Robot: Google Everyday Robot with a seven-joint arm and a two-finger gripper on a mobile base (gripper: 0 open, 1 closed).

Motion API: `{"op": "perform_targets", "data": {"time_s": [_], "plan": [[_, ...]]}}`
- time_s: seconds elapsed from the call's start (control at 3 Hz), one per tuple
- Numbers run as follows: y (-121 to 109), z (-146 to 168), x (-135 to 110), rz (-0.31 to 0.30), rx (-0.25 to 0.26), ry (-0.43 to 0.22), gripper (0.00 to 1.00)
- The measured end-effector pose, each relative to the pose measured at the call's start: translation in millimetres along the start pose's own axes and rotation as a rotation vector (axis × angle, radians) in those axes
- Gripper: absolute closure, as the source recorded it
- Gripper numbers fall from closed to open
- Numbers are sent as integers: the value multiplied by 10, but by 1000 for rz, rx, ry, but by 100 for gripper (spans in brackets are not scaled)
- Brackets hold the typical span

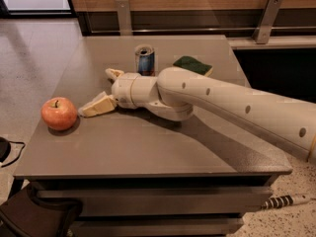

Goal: Pick apple

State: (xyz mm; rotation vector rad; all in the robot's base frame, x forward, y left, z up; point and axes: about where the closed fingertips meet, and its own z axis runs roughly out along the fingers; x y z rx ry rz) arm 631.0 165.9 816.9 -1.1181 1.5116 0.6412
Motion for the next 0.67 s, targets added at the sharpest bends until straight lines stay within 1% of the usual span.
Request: {"op": "perform_targets", "data": {"time_s": [0.33, 0.67], "plan": [[10, -5, -8, 0, 0, 0, 0], [11, -4, -8, 0, 0, 0, 0]]}}
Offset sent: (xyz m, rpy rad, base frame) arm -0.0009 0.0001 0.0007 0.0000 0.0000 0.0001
